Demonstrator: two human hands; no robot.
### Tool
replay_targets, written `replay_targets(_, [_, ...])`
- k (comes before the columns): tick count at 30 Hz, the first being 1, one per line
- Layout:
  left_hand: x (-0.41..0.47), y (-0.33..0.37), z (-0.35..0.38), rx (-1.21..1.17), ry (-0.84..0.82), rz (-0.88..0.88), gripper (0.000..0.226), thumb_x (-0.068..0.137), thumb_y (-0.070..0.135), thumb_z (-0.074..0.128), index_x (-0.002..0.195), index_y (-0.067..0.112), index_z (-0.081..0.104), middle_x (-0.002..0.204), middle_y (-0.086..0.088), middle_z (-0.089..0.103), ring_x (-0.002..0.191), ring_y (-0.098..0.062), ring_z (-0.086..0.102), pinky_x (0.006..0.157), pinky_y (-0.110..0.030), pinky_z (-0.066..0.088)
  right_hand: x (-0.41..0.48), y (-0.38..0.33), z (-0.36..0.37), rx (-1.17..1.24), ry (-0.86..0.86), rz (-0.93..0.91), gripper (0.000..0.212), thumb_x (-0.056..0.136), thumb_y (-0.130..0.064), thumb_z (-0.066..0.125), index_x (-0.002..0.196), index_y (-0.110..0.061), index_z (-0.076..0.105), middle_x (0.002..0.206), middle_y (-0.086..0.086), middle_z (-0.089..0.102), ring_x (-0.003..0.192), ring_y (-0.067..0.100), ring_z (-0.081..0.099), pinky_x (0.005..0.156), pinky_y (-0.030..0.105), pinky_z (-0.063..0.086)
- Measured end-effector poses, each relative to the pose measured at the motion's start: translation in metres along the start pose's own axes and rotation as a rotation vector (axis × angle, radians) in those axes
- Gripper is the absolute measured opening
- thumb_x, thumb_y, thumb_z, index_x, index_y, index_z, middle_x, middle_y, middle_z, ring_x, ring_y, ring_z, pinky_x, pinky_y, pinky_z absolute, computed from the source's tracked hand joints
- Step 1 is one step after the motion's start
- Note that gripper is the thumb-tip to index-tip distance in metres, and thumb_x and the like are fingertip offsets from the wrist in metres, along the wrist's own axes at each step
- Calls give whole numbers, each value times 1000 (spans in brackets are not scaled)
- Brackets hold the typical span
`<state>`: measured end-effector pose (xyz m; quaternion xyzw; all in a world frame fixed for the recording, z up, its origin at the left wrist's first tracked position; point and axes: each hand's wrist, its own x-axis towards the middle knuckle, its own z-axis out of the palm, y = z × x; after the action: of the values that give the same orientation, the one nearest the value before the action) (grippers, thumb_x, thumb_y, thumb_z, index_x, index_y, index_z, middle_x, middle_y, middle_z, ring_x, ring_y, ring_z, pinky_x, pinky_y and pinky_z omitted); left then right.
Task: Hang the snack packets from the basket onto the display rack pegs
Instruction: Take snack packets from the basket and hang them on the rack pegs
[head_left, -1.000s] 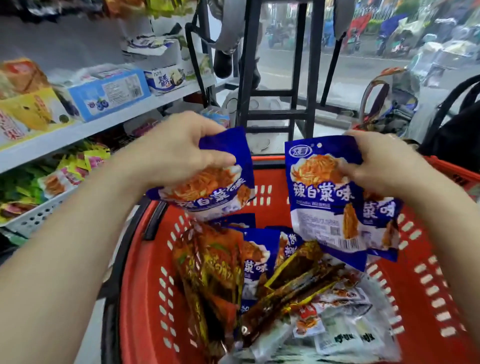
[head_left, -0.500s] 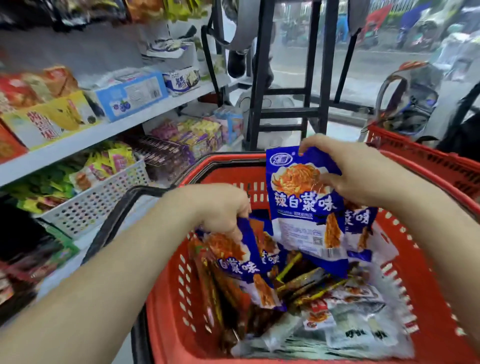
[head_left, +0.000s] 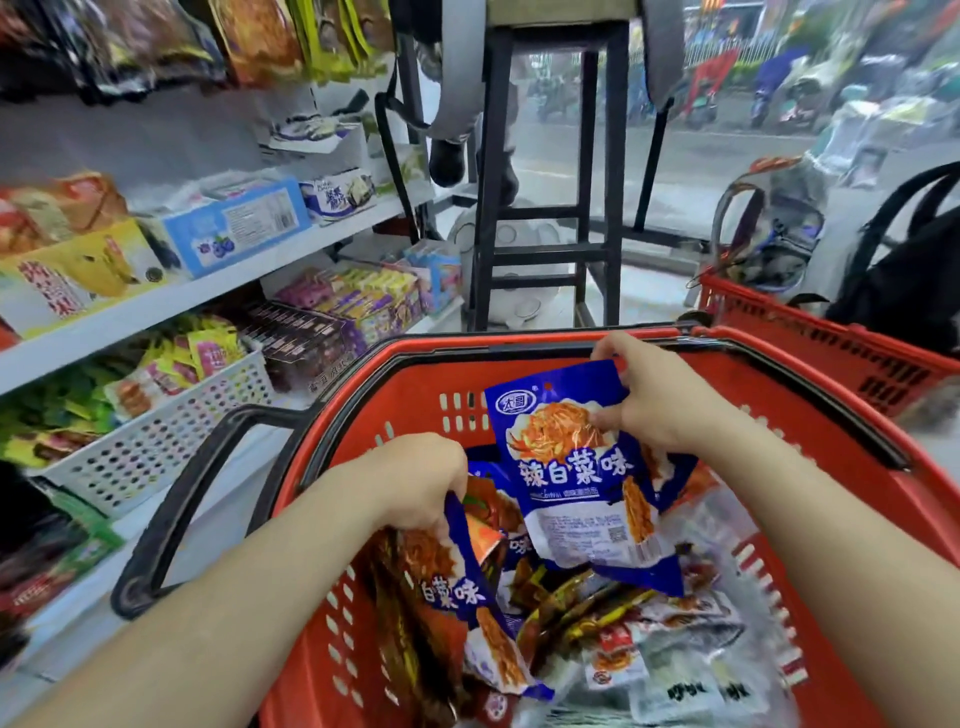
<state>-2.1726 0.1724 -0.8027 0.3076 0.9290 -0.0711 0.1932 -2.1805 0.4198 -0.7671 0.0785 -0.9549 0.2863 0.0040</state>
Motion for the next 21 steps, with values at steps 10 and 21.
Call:
replay_targets(10, [14, 17, 28, 107, -344, 25, 34, 75, 19, 78, 107, 11, 71, 121, -10, 64, 114, -33, 56, 92, -45, 49, -7, 0, -9, -109, 71, 117, 42, 96, -23, 59, 137, -15, 51, 136, 6, 57, 124, 26, 53, 95, 31, 42])
replay_targets(21, [-43, 17, -30, -266, 317, 94, 26, 89, 21, 67, 105, 41, 65, 85, 23, 63, 89, 0, 60, 78, -19, 47, -21, -11, -17, -57, 71, -156, 60, 93, -3, 56, 129, -45, 31, 90, -5, 60, 77, 11, 58, 74, 38, 51])
